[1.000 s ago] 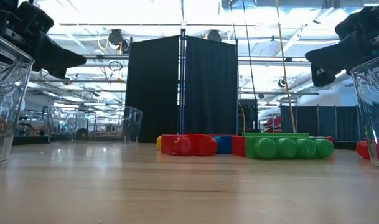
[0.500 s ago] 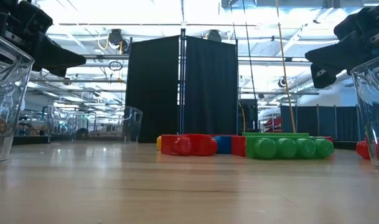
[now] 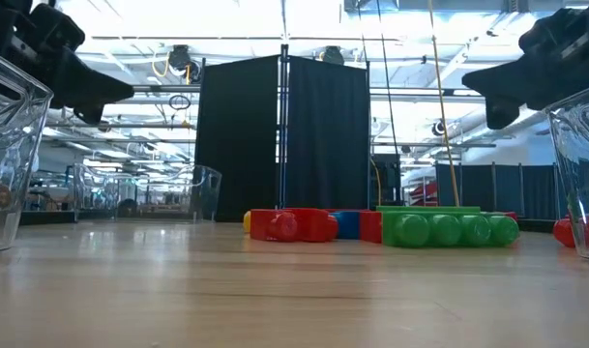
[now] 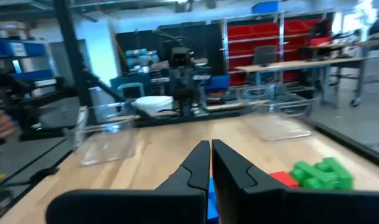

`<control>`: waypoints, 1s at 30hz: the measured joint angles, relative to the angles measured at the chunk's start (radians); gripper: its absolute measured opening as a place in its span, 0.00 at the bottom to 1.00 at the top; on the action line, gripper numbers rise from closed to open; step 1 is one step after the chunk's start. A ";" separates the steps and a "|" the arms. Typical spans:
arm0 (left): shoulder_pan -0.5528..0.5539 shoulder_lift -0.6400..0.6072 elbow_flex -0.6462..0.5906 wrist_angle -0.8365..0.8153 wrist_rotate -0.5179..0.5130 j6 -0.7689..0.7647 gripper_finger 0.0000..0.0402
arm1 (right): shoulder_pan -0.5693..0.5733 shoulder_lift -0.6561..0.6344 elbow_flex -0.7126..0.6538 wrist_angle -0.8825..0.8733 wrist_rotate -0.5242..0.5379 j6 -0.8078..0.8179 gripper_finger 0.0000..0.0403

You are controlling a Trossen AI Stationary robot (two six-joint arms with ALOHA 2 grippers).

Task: Sort blocks by size
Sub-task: Put the one-stud yellow game piece into the top transparent bin

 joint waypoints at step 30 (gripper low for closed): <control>0.040 0.043 0.030 0.224 -0.220 0.099 0.31 | -0.002 0.247 0.164 0.029 0.214 -0.075 0.33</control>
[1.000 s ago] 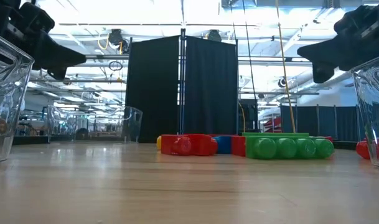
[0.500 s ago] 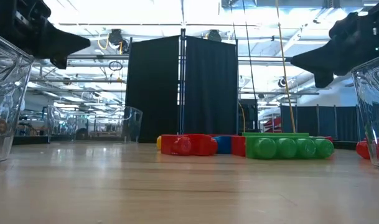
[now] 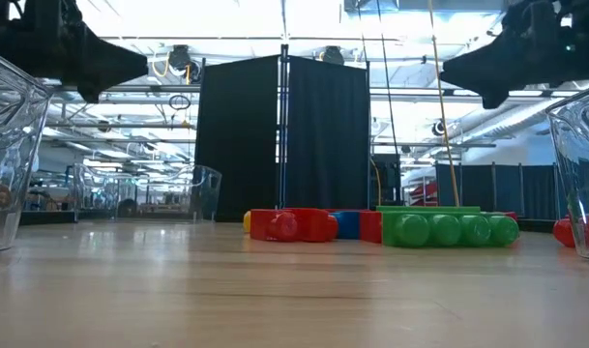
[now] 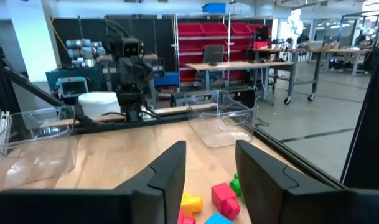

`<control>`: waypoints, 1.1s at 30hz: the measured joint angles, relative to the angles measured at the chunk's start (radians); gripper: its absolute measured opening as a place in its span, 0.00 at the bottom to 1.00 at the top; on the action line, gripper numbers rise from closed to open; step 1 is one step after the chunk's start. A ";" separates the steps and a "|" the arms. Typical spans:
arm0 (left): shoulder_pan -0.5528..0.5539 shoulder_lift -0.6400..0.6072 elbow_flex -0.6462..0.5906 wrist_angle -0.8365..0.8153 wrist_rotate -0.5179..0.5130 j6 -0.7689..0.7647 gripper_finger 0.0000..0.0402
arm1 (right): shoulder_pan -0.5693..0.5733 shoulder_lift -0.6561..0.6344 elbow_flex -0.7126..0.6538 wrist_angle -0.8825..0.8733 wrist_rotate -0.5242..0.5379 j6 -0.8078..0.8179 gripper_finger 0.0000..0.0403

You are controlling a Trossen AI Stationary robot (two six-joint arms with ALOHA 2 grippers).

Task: Sort blocks by size
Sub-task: Put the one-stud yellow game piece into the top transparent bin

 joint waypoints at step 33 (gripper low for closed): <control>0.151 0.671 0.326 0.153 0.132 0.013 0.39 | -0.002 0.250 0.174 0.073 0.076 -0.101 0.37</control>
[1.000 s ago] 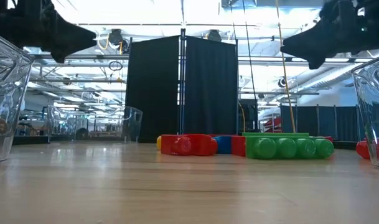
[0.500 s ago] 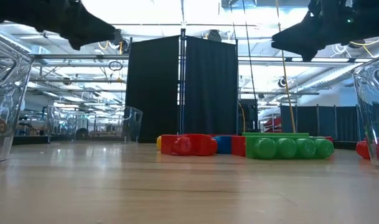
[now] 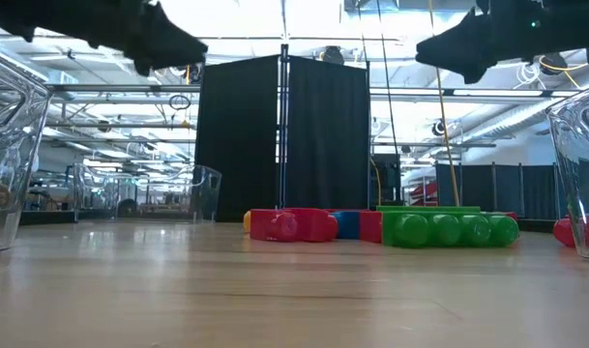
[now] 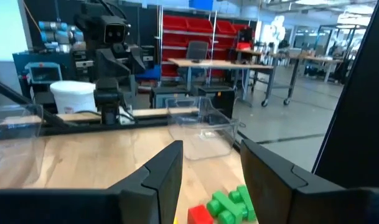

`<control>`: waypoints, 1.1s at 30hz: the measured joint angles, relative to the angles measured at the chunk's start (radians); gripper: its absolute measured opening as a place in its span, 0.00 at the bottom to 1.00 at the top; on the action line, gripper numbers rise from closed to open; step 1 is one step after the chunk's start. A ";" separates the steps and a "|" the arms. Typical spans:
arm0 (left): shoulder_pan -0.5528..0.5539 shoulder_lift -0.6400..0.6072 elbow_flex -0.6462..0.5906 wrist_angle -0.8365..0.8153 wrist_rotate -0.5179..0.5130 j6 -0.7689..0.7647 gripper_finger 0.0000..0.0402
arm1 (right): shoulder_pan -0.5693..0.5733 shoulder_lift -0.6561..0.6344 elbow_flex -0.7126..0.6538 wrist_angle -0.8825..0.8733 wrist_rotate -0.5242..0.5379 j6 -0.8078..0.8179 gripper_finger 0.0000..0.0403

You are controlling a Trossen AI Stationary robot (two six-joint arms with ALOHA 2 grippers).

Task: Sort blocks by size
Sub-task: Put the one-stud yellow game piece into the top transparent bin

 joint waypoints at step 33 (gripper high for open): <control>0.017 0.287 0.166 -0.190 0.066 -0.092 0.39 | -0.107 0.268 0.359 -0.617 0.053 0.083 0.37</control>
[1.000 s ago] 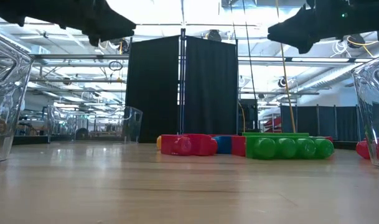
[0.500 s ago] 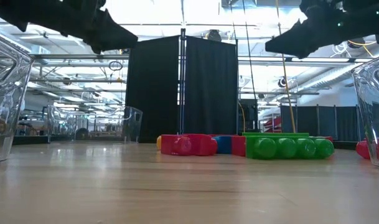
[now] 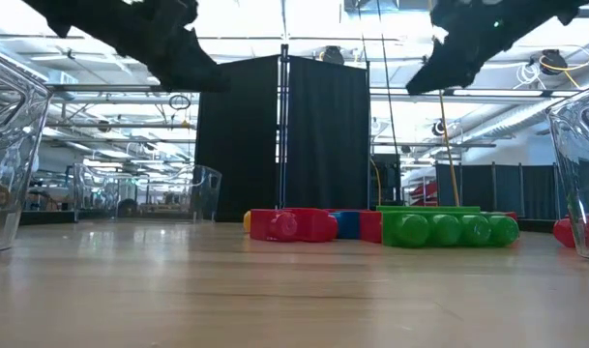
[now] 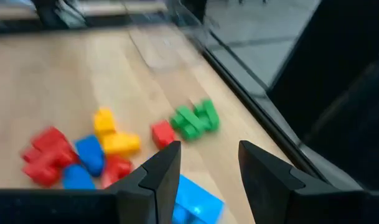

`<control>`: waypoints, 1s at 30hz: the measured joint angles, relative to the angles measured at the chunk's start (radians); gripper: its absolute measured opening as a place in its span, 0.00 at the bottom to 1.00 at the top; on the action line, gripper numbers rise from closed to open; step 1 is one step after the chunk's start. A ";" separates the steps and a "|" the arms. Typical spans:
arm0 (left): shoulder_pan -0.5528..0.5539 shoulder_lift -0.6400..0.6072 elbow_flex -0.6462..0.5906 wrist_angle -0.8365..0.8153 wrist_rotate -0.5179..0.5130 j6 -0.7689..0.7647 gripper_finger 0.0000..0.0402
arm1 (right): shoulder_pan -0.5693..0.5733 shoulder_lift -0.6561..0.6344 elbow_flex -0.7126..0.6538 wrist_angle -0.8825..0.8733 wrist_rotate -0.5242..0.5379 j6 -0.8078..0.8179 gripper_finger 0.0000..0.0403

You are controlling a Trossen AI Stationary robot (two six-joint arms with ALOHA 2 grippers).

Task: Sort blocks by size
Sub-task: Put the one-stud yellow game piece into the top transparent bin

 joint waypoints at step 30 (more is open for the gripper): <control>0.089 0.240 0.075 -0.021 0.105 0.002 0.39 | -0.526 0.716 0.427 -0.400 -0.213 -0.240 0.37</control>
